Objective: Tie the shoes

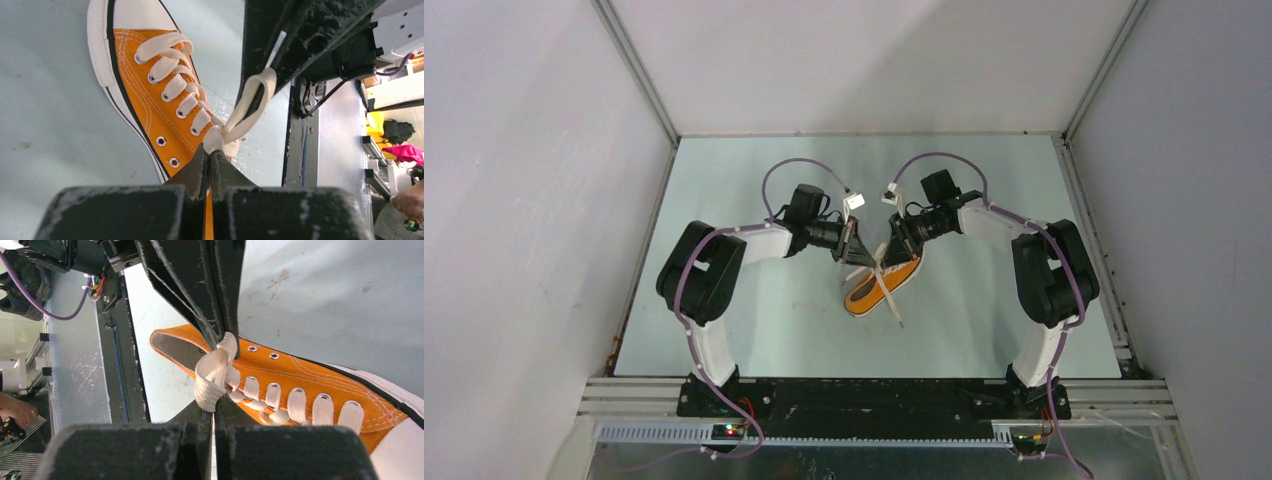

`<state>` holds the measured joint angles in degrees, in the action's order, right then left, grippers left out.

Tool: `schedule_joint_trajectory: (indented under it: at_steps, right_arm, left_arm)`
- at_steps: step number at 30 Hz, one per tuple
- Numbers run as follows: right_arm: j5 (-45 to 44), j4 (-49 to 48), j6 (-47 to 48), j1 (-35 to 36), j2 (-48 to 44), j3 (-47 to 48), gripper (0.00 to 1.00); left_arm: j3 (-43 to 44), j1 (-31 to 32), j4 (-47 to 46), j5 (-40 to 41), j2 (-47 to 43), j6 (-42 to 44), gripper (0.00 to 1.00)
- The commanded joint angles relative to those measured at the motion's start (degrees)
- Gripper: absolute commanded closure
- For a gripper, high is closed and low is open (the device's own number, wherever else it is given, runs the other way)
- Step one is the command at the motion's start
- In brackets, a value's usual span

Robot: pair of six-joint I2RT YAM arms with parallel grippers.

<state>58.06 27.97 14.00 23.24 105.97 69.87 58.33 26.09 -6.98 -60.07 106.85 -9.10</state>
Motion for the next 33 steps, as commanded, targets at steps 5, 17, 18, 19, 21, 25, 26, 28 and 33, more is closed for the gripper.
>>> schedule_joint_trajectory:
  at_steps: [5,17,18,19,21,25,26,28,33]
  right_arm:
    - [5.3,0.5,-0.2,0.3,-0.4,0.2,1.00]
    - [-2.8,-2.6,-6.5,1.4,0.2,0.0,1.00]
    - [-2.9,-2.7,-6.7,1.5,0.2,0.0,0.97]
    - [-2.7,-2.6,-6.8,1.4,0.1,-0.1,0.95]
    - [-2.0,-1.2,-5.6,0.8,-0.8,-0.1,0.85]
    - [0.6,6.8,0.7,-2.5,-4.0,0.0,0.71]
    - [0.7,9.8,2.1,-4.1,-4.9,0.1,0.69]
    - [0.8,13.3,5.3,-6.2,-5.6,0.0,0.68]
    - [-3.5,13.4,6.4,-8.5,-5.0,0.1,0.70]
  left_arm:
    - [-0.7,1.1,-7.3,7.1,-0.9,-4.8,1.00]
    - [-8.9,1.8,-40.0,0.9,2.7,-26.7,1.00]
    - [-9.8,1.8,-41.5,0.2,3.0,-28.7,1.00]
    - [-10.1,1.8,-43.9,0.0,3.5,-29.5,1.00]
    - [-10.8,1.8,-46.5,-0.3,4.2,-31.1,1.00]
    - [-11.2,1.8,-50.0,0.2,5.5,-33.3,1.00]
    - [-11.2,1.8,-50.4,0.4,5.9,-33.5,1.00]
    - [-11.1,1.8,-50.4,0.9,6.2,-33.3,1.00]
    - [-11.2,1.9,-47.0,1.3,5.7,-30.6,1.00]
